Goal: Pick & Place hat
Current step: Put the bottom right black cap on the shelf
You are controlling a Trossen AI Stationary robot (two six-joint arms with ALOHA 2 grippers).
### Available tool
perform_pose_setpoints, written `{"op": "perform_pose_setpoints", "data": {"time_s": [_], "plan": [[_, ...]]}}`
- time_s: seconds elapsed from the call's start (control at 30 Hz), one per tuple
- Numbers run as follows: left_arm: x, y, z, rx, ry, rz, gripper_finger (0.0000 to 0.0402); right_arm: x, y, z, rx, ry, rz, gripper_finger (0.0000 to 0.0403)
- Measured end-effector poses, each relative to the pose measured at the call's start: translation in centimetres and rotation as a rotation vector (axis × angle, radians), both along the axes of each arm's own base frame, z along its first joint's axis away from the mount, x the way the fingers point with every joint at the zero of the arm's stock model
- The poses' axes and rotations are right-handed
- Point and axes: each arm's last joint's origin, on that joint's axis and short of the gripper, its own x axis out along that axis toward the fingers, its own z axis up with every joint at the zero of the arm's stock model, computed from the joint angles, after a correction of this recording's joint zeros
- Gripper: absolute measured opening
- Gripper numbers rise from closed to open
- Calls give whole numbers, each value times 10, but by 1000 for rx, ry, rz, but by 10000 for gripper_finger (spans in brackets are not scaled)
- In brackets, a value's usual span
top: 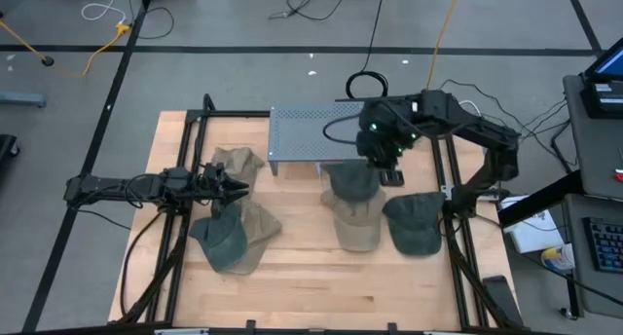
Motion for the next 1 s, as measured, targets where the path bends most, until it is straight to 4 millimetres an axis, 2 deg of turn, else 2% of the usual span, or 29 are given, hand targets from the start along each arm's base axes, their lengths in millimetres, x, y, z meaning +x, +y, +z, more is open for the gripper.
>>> {"op": "perform_pose_setpoints", "data": {"time_s": [0.27, 0.57, 0.73, 1.0], "plan": [[0, 0, 0, 0, 0, 0, 122, 0, -24, 13, -273, -14, 127, 45], [0, 0, 0, 0, 0, 0, 122, -9, -44, 17, -650, 155, 381, 45], [0, 0, 0, 0, 0, 1, 122, -8, -64, 17, -768, 220, 483, 45], [0, 0, 0, 0, 0, 0, 122, 9, -88, 5, -814, 243, 663, 45]]}}
